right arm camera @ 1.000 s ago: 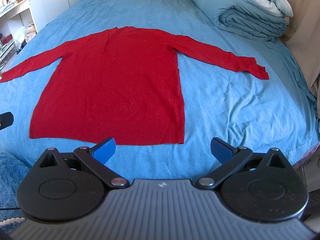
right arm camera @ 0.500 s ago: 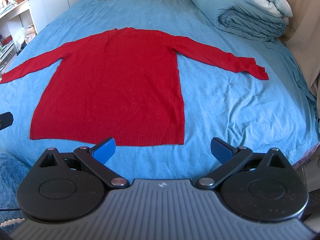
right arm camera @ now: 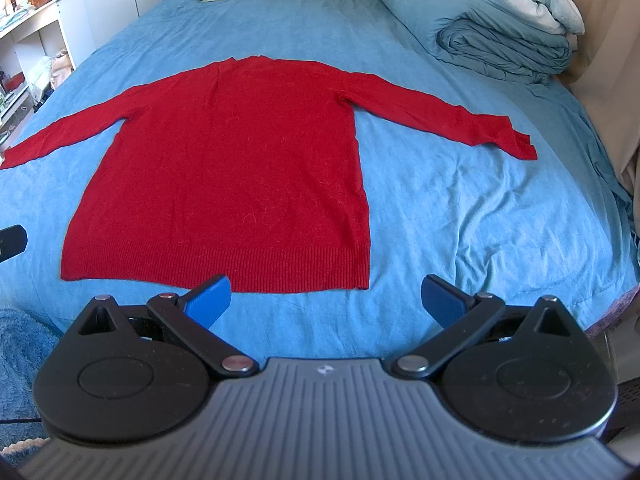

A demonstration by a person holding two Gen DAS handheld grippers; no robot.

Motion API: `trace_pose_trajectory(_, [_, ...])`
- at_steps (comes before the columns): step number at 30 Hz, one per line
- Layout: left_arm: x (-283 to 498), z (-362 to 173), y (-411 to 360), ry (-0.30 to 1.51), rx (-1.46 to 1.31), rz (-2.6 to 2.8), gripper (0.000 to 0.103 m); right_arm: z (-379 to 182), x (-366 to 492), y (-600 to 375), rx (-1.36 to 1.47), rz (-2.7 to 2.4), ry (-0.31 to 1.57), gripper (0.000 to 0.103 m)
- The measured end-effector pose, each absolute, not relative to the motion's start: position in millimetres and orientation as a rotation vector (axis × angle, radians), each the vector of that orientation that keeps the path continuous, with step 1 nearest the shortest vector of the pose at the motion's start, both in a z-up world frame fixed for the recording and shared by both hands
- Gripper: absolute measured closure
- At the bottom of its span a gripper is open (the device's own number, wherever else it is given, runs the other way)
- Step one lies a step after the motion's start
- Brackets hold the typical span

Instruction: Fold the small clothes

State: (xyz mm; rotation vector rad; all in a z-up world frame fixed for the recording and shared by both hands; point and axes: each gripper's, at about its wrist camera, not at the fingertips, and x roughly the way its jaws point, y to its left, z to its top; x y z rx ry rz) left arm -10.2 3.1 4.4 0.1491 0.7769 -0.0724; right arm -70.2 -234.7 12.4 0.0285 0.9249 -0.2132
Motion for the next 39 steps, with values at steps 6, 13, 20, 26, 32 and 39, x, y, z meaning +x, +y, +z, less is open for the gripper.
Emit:
trace_pose_trajectory(6, [-10.2, 4.3, 2.9, 0.777, 0.149, -0.073, 0.000, 12.2, -70.3, -235.0, 0.029, -0.212, 0.925, 0.000])
trace_pose_trajectory(13, [-10.5, 4.4, 3.1, 0.776, 0.150, -0.071, 0.000, 12.4, -69.1, -232.9, 0.029, -0.212, 0.925, 0.000])
trace_pose_trajectory(20, [-11.2, 4.3, 3.5, 0.777, 0.149, -0.073, 0.000, 12.4, -68.6, -232.4, 0.029, -0.212, 0.925, 0.000])
trace_pose_trajectory(26, [-11.6, 5.0, 1.8, 0.777, 0.149, -0.077, 0.000, 12.2, -69.5, -231.4, 0.032, -0.209, 0.925, 0.000])
trace_pose_trajectory(32, [-12.1, 5.3, 0.8, 0.775, 0.149, -0.076, 0.000, 12.5, -69.3, -231.6, 0.034, -0.210, 0.923, 0.000])
trace_pose_trajectory(39, [-11.9, 5.8, 2.4, 0.776, 0.147, -0.072, 0.000, 14.3, -69.2, -230.9, 0.030, -0.209, 0.919, 0.000])
